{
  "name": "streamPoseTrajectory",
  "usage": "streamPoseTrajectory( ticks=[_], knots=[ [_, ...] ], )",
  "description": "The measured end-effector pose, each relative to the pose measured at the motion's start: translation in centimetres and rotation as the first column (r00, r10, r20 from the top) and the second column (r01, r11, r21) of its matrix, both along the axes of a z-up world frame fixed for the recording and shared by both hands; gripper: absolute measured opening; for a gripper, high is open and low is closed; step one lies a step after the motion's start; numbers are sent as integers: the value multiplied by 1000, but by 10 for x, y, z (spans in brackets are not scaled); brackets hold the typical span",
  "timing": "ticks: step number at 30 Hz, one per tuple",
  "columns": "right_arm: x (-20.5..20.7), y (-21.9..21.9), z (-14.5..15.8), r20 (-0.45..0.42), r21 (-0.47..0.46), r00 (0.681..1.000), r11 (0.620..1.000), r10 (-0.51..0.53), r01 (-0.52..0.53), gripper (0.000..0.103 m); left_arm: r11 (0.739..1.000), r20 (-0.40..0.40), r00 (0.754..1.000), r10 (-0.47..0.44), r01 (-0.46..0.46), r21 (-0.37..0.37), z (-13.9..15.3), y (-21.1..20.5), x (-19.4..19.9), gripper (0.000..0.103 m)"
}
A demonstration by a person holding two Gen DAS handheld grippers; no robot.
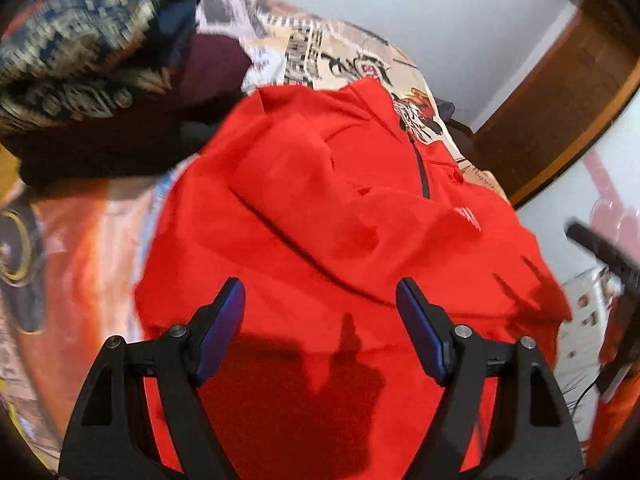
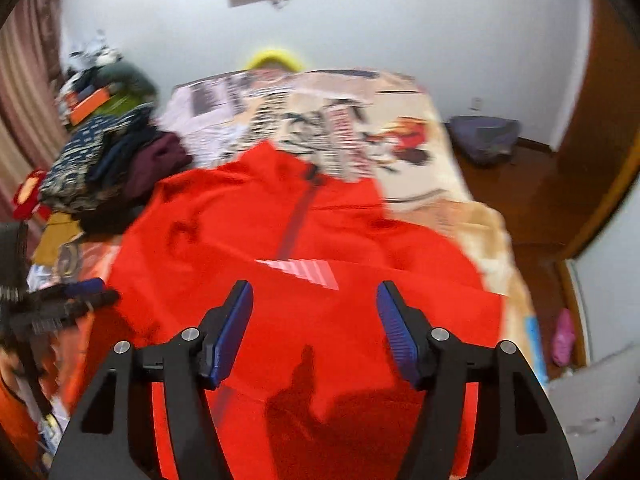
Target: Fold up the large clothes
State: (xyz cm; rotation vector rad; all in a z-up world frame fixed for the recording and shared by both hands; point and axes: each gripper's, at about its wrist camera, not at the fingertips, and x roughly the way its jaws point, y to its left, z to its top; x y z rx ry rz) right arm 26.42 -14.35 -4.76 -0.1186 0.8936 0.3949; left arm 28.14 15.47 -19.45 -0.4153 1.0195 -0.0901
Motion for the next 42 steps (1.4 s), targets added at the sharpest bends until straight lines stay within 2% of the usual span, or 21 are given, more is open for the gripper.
streamPoseTrajectory(
  ticks=[4, 6, 9, 13, 14, 16, 18, 20, 23, 27, 29, 30, 33, 35, 38, 40, 41, 42],
  knots=[
    [-5, -45, -6, 17, -38, 996, 996, -82, 83, 62, 995, -56, 998, 40, -44, -91, -18, 9, 24, 74],
    [-8, -62, -14, 0, -32, 993, 992, -118, 118, 64, 994, -76, 995, 66, -72, -88, -24, 15, 32, 73],
    [-10, -87, -31, -40, -15, 982, 983, -183, 183, 64, 989, -93, 986, 138, -143, -45, -35, 22, 41, 73],
    [-9, -105, -58, -118, 22, 966, 972, -231, 235, 64, 980, -79, 981, 178, -184, -76, -41, 29, 47, 70],
    [-9, -107, -65, -135, 31, 961, 969, -240, 246, 64, 980, -67, 982, 178, -183, -77, -40, 29, 48, 65],
    [-11, -111, -74, -158, 72, 953, 959, -260, 274, 65, 984, -49, 987, 154, -158, -79, -38, 26, 52, 48],
    [-17, -122, -79, -168, 129, 937, 936, -306, 328, 76, 987, -45, 989, 140, -143, -72, -36, 24, 57, 17],
    [-20, -130, -82, -198, 172, 926, 919, -321, 355, 77, 991, -27, 990, 136, -136, -9, -28, 18, 60, 3],
    [-18, -135, -76, -225, 192, 924, 916, -309, 353, 77, 990, 61, 991, 121, -124, 60, -1, 10, 56, 1],
    [-19, -133, -53, -117, 131, 943, 937, -311, 325, 77, 981, 204, 974, 99, -130, 145, 50, 5, 41, 1],
    [-20, -132, -50, -89, 123, 949, 942, -303, 313, 77, 971, 255, 963, 91, -142, 191, 68, 6, 32, 1],
    [-20, -131, -50, -93, 123, 950, 944, -297, 307, 77, 963, 276, 957, 90, -154, 219, 75, 6, 27, 1],
    [-19, -126, -67, -137, 106, 950, 950, -279, 294, 77, 914, 310, 944, 117, -224, 338, 82, 14, 5, 1],
    [-18, -123, -78, -160, 98, 950, 953, -269, 287, 77, 901, 294, 948, 127, -234, 366, 73, 21, -4, 1],
    [-23, -126, -82, -164, 127, 943, 942, -289, 311, 77, 895, 186, 969, 164, -226, 385, 39, 43, -13, 1],
    [-23, -130, -81, -190, 145, 937, 935, -294, 323, 77, 913, 104, 976, 193, -217, 346, 17, 57, -16, 1],
    [-24, -130, -79, -197, 149, 935, 933, -296, 327, 77, 927, 69, 977, 200, -212, 310, 8, 63, -18, 1],
    [-25, -131, -79, -201, 149, 934, 933, -296, 328, 77, 949, 30, 979, 201, -202, 240, -3, 71, -22, 1]
  ],
)
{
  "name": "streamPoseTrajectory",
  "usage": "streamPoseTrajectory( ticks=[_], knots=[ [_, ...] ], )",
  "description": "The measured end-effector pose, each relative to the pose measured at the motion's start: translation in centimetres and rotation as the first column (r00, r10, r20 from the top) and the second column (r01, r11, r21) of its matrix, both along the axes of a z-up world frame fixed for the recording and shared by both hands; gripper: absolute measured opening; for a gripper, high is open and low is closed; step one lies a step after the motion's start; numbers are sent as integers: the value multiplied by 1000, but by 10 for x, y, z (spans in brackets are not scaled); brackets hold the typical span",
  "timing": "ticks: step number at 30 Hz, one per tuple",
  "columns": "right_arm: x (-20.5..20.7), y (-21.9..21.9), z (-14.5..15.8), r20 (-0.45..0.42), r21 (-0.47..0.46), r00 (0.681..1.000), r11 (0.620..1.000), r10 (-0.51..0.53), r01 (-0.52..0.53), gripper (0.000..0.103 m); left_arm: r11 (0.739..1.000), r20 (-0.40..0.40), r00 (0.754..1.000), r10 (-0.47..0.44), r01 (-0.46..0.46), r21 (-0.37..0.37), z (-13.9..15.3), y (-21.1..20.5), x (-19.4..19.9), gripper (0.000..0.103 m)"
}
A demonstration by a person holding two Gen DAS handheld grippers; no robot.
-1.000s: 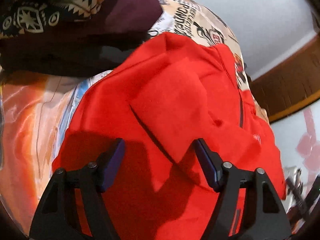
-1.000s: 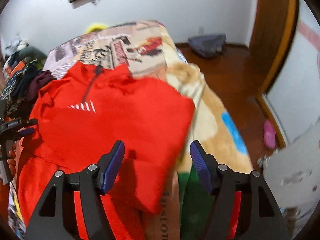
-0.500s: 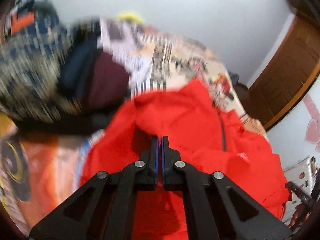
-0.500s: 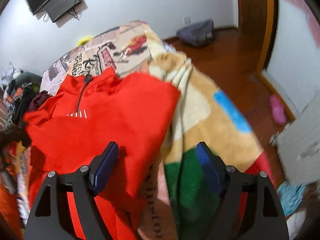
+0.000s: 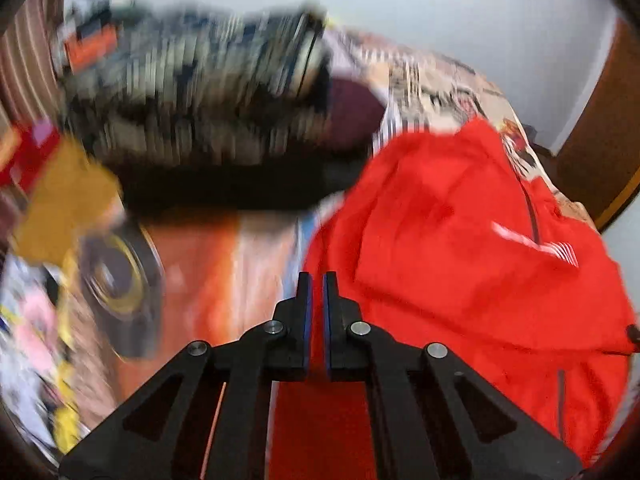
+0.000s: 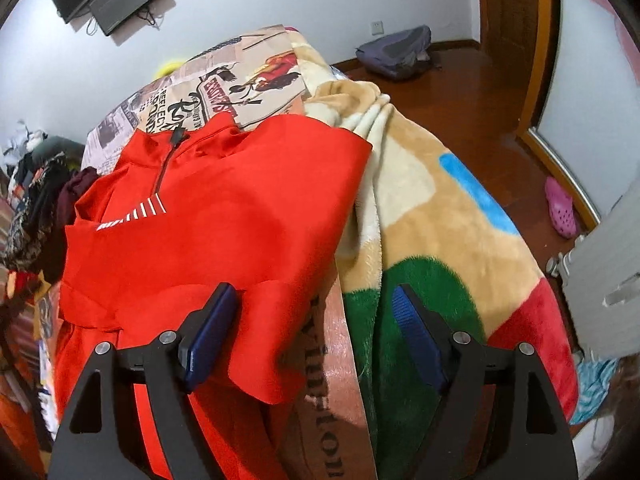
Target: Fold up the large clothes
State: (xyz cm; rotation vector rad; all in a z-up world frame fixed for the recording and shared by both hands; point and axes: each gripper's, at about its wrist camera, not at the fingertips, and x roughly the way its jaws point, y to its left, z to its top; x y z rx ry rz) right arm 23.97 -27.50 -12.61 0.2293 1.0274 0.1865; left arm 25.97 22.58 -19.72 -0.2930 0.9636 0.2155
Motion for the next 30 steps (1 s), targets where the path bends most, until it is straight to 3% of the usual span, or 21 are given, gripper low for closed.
streamPoseTrajectory(
  ticks=[4, 7, 11, 12, 18, 20, 21, 24, 27, 30],
  knots=[
    [-5, 4, 3, 10, -29, 1000, 1000, 0, 0, 77, 981, -13, 1000, -11, 8, -195, -17, 7, -10, 2],
    [-6, 9, 5, 16, -39, 1000, 999, 3, -2, 77, 968, -6, 1000, -25, 23, -249, -20, 3, -6, 10],
    [-5, 13, 5, 24, -62, 1000, 998, 10, -8, 77, 951, -16, 999, -31, 24, -309, -22, -9, 9, 51],
    [-5, 14, 5, 26, -69, 1000, 998, 12, -10, 77, 940, -20, 1000, -19, 11, -340, -25, -9, 14, 52],
    [-4, 13, 2, 24, -60, 1000, 998, 9, -8, 78, 859, -53, 997, 58, -77, -506, -52, -1, 37, 52],
    [-4, 14, 2, 23, -57, 1000, 998, 9, -8, 78, 848, -32, 997, 68, -74, -524, -55, 3, 43, 52],
    [-4, 14, 2, 23, -57, 1000, 998, 10, -9, 78, 855, -22, 997, 67, -69, -515, -53, 4, 45, 44],
    [-3, 17, 4, 25, -72, 999, 997, 20, -19, 78, 917, -26, 998, 64, -69, -394, -51, 5, 55, 14],
    [-3, 20, 6, 32, -95, 999, 995, 32, -29, 78, 927, -20, 998, 57, -60, -369, -47, 4, 61, 4],
    [-4, 23, 11, 47, -131, 998, 991, 49, -43, 78, 951, 12, 999, 50, -44, -307, -29, -3, 62, 3]
  ],
)
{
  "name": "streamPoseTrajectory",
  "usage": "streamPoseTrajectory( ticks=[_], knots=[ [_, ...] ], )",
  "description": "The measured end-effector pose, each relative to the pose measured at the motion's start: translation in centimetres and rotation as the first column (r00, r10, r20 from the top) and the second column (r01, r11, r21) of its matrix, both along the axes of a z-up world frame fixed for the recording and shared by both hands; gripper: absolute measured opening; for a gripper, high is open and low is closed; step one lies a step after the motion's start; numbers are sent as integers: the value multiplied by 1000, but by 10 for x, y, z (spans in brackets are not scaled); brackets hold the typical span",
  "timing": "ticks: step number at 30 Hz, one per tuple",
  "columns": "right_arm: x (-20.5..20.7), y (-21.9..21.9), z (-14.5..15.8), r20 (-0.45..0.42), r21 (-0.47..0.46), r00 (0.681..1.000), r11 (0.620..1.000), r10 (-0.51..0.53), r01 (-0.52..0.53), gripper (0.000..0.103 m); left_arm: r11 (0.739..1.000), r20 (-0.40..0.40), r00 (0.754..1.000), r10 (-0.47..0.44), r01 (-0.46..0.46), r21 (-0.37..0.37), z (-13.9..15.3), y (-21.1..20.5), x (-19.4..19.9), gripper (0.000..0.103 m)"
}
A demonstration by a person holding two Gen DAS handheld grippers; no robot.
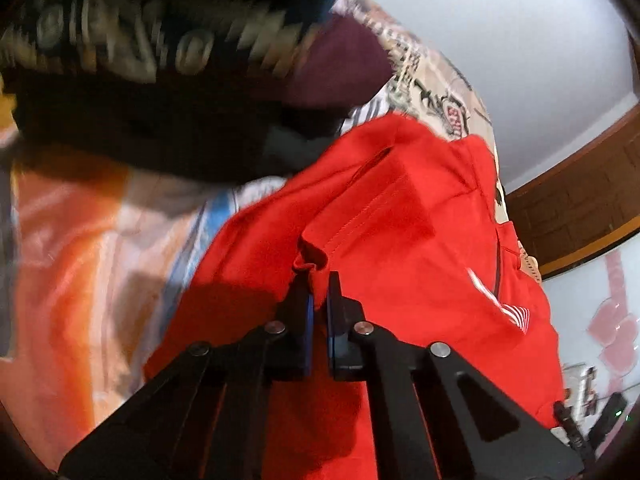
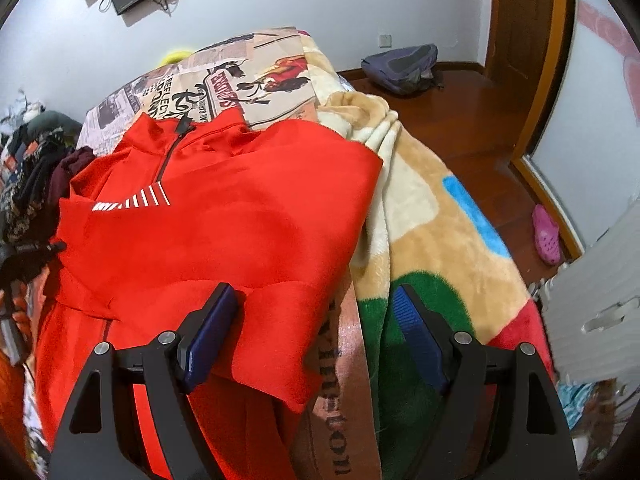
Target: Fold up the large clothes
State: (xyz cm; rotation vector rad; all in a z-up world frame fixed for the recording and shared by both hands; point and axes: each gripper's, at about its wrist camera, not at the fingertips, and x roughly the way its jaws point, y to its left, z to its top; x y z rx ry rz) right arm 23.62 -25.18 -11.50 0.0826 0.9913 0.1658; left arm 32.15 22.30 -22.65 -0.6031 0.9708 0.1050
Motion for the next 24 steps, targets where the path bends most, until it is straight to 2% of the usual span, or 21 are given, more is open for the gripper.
streamPoseTrajectory(
  ticks=[1, 5, 8, 10, 13, 16, 18, 22, 24],
  knots=[
    [0, 1, 3, 7, -9, 1000, 1000, 4, -4, 78, 1000, 37, 999, -2, 1, 22, 13, -3, -4, 3],
    [-1, 4, 16, 38, -12, 998, 999, 42, -41, 78, 1000, 137, 991, -1, 0, 11, 46, -2, -17, 3],
    [0, 9, 21, 52, -15, 997, 998, 58, -57, 78, 992, 182, 983, 2, -24, 121, 70, 1, -32, 3],
    [1, 13, 20, 50, -11, 997, 998, 65, -64, 78, 978, 201, 980, -5, -37, 206, 82, 1, -41, 3],
    [4, 19, 9, 17, -20, 997, 997, 79, -78, 78, 956, 130, 991, -32, -8, 293, 71, -1, -43, 3],
    [5, 25, -5, -30, -31, 995, 995, 90, -91, 78, 928, 5, 999, -52, 47, 369, 42, -5, -42, 4],
    [3, 25, -6, -20, -21, 997, 997, 78, -78, 78, 913, -48, 997, -65, 79, 400, 25, -7, -48, 5],
    [3, 25, 2, -26, -15, 995, 995, 95, -96, 78, 887, -139, 985, -98, 150, 436, 2, -16, -61, 13],
    [3, 26, 7, -12, -34, 994, 994, 105, -106, 78, 876, -159, 983, -95, 158, 456, 5, -19, -66, 23]
  ],
)
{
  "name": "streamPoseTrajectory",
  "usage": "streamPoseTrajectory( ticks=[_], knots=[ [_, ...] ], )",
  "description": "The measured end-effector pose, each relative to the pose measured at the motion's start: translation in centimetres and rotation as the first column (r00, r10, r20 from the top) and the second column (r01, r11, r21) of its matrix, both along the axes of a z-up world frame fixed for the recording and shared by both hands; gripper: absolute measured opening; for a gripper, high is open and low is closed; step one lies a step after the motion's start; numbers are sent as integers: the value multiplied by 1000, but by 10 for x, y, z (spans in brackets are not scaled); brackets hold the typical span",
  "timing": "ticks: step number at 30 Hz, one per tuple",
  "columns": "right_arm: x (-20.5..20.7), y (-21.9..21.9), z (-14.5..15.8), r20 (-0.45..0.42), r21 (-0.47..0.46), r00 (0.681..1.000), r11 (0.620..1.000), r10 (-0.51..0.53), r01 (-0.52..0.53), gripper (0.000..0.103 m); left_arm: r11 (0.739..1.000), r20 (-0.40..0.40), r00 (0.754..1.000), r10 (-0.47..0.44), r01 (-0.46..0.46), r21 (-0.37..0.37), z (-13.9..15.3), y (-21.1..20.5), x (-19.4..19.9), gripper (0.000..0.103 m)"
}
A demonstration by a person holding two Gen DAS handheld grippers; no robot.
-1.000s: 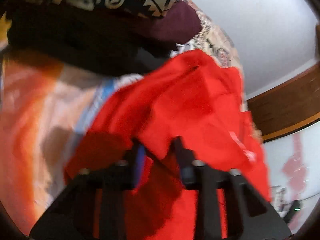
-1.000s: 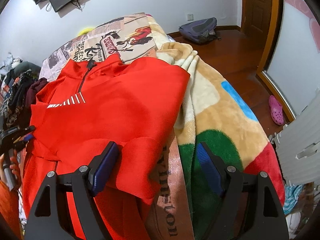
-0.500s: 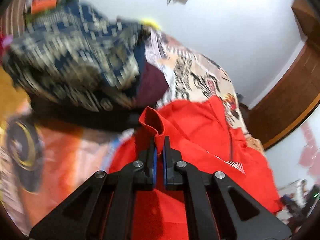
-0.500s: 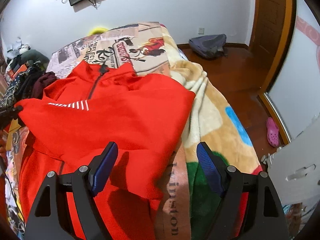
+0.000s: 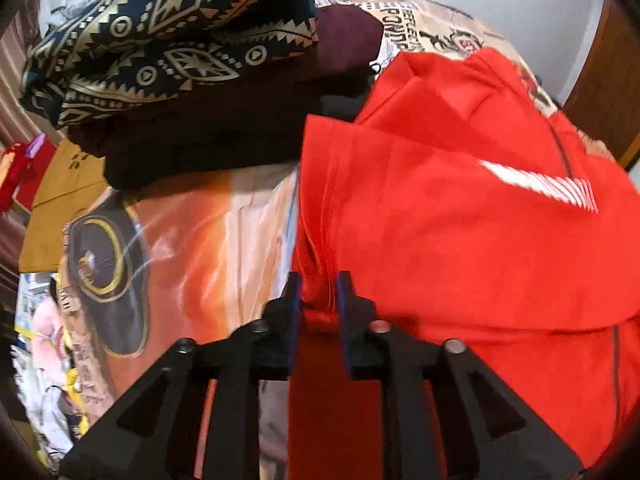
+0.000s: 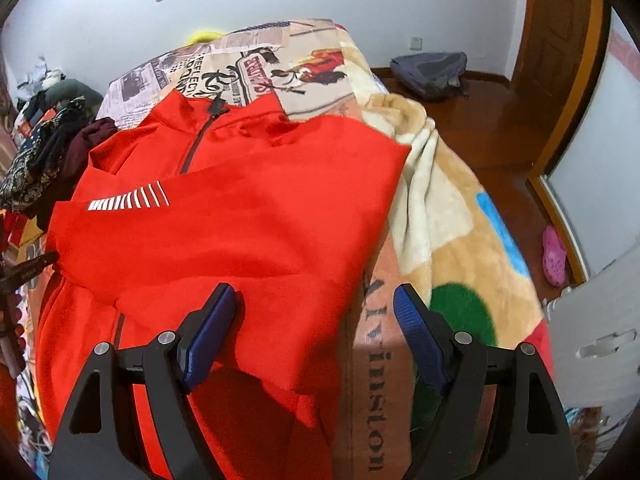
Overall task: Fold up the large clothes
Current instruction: 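Release the jacket and lift both tools away from it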
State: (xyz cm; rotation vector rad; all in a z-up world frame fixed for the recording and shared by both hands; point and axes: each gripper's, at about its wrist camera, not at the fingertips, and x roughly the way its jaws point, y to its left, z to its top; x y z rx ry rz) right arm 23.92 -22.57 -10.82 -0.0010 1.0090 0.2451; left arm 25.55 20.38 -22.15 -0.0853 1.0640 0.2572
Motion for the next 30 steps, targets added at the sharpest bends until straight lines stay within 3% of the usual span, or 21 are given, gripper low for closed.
streamPoseTrajectory(
  ticks=[5, 9, 15, 18, 21, 25, 30],
  knots=[
    [15, 6, 17, 57, -40, 998, 999, 21, -19, 78, 999, 51, 998, -32, 31, 27, 35, -8, 2, 30],
    [35, 11, 33, 94, -15, 994, 999, 48, -47, 78, 995, 138, 986, -95, 88, 52, 76, -24, 13, 51],
    [70, 25, 56, 137, 15, 987, 996, 88, -91, 78, 979, 192, 960, -202, 198, 40, 110, -60, 65, 52],
    [87, 34, 60, 146, 42, 983, 992, 112, -120, 78, 974, 208, 956, -209, 222, -38, 114, -68, 100, 59],
    [109, 43, 53, 133, 69, 985, 991, 107, -117, 78, 970, 167, 964, -208, 225, -93, 105, -75, 141, 60],
    [153, 60, 25, 42, 74, 995, 993, 87, -90, 78, 968, 110, 976, -188, 203, -148, 84, -81, 190, 60],
    [197, 76, -2, -27, 116, 996, 990, 81, -77, 78, 969, 84, 978, -193, 204, -142, 59, -84, 239, 60]
  ],
)
